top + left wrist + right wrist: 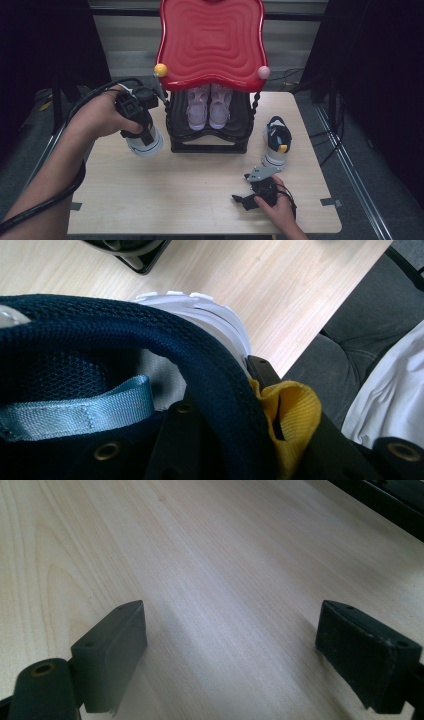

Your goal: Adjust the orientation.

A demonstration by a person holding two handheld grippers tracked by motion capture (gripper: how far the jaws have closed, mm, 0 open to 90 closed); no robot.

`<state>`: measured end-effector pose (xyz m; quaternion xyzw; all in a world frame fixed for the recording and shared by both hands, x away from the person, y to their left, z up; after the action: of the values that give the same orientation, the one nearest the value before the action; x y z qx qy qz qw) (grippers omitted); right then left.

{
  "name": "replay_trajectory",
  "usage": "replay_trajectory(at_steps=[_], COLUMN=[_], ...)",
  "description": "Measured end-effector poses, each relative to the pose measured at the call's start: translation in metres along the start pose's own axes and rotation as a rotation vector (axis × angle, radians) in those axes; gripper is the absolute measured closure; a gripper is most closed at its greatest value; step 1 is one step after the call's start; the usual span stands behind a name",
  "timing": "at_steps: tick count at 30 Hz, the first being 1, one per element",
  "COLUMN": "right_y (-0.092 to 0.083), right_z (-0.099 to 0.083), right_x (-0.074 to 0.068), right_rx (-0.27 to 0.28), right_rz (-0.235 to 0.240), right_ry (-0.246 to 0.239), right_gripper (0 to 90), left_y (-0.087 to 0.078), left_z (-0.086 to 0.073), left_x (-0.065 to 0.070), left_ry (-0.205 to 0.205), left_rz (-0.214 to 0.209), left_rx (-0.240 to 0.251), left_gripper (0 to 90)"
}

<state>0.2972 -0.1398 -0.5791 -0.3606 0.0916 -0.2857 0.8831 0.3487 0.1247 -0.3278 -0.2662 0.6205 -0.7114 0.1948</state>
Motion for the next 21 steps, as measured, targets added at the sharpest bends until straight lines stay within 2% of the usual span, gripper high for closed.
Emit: replay_trajectory(at_steps=[6,7,8,12,14,21], right_y=[0.000,0.000,0.000,0.000,0.000,0.000], right_z=[0.000,0.000,0.000,0.000,0.000,0.000], right_x=[0.000,0.000,0.000,0.000,0.000,0.000], right_rx=[0.000,0.000,-0.002,-0.003,-0.004,-0.003], right_rz=[0.000,0.000,0.001,0.001,0.002,0.001], right_ry=[0.000,0.000,0.003,0.001,0.001,0.001], right_gripper=[12.4,12.4,12.4,12.4,12.4,12.4], left_y=[-0.015,-0.017,-0.019,-0.027,-0.035,-0.048], left_z=[-0.001,-0.001,-0.001,0.000,0.001,0.005], left_x=[0.000,0.001,0.000,0.002,0.003,0.008], left_ry=[0.015,0.006,0.017,0.021,0.040,0.051], left_rz=[0.004,0.005,0.012,0.012,0.014,0.027], left_rx=[0.001,0.006,-0.001,0.007,0.007,0.013], left_gripper=[77.1,77.1,77.1,77.0,77.0,77.0])
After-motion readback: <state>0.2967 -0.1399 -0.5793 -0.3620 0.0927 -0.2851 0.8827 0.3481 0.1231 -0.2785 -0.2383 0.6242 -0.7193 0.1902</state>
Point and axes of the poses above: each handheld gripper's, and its own axes: y roughly forward along the jaws, z roughly out of its top, x roughly to its right, the point moved 10 cm from there along y, roughly forward along the jaws, and after that the axes turned 6 degrees about -y, right-handed, at the moved point
